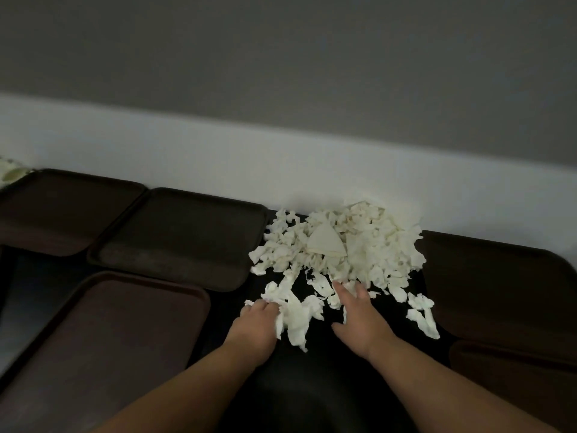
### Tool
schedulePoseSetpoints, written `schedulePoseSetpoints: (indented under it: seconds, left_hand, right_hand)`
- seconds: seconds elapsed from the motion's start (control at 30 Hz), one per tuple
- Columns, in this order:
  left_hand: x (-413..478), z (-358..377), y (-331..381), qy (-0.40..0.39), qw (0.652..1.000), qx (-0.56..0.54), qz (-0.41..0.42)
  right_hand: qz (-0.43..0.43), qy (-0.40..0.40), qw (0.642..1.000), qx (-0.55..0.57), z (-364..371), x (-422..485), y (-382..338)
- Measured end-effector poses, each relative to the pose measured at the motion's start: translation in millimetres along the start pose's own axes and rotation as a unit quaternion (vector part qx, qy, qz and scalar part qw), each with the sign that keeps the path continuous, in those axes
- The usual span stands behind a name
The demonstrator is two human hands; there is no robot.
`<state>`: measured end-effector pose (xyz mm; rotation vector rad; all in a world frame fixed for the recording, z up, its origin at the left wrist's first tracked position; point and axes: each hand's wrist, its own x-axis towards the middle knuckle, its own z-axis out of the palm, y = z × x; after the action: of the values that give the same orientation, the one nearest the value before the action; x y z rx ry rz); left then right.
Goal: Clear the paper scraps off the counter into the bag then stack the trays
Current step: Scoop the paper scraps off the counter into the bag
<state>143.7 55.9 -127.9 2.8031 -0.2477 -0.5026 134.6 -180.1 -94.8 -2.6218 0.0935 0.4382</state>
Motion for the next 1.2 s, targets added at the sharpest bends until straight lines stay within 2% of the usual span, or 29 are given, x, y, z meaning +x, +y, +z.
schedulePoseSetpoints:
  seconds: [0.27, 0.5, 0.73, 0.9, 1.07, 1.2]
  left_hand:
    - [-6.7, 2.0, -13.2, 0.006, 0.999, -0.048, -0.005]
    - [-14.6, -17.8, -18.3, 0.060, 0.995, -0.074, -0.006]
    - [-13.9, -48.7, 1.5, 0.125, 0.986, -0.088, 0.063]
    - [-18.1, -62.8, 28.5, 0.151, 0.975, -0.096, 0.134]
    - [-32.4, -48.8, 55.9, 0.131, 0.969, -0.100, 0.185]
    - [-48.9, -23.1, 71.5, 0.107, 0.963, -0.095, 0.228]
  right_hand:
    - [-0.021, 0.007, 0.998, -0.054, 21.3, 34.2, -12.4]
    - [-0.021, 0.037, 0.998, -0.041, 15.1, 20.0, -6.7]
    - [0.008, 0.098, 0.995, 0.024, -2.7, -25.6, 12.2]
    - [0.027, 0.136, 0.990, 0.020, -7.5, -71.8, 23.5]
    - [0.075, 0.172, 0.980, 0.064, 8.1, -127.1, 39.1]
    - [0.115, 0.177, 0.976, 0.054, 22.1, -165.1, 50.6]
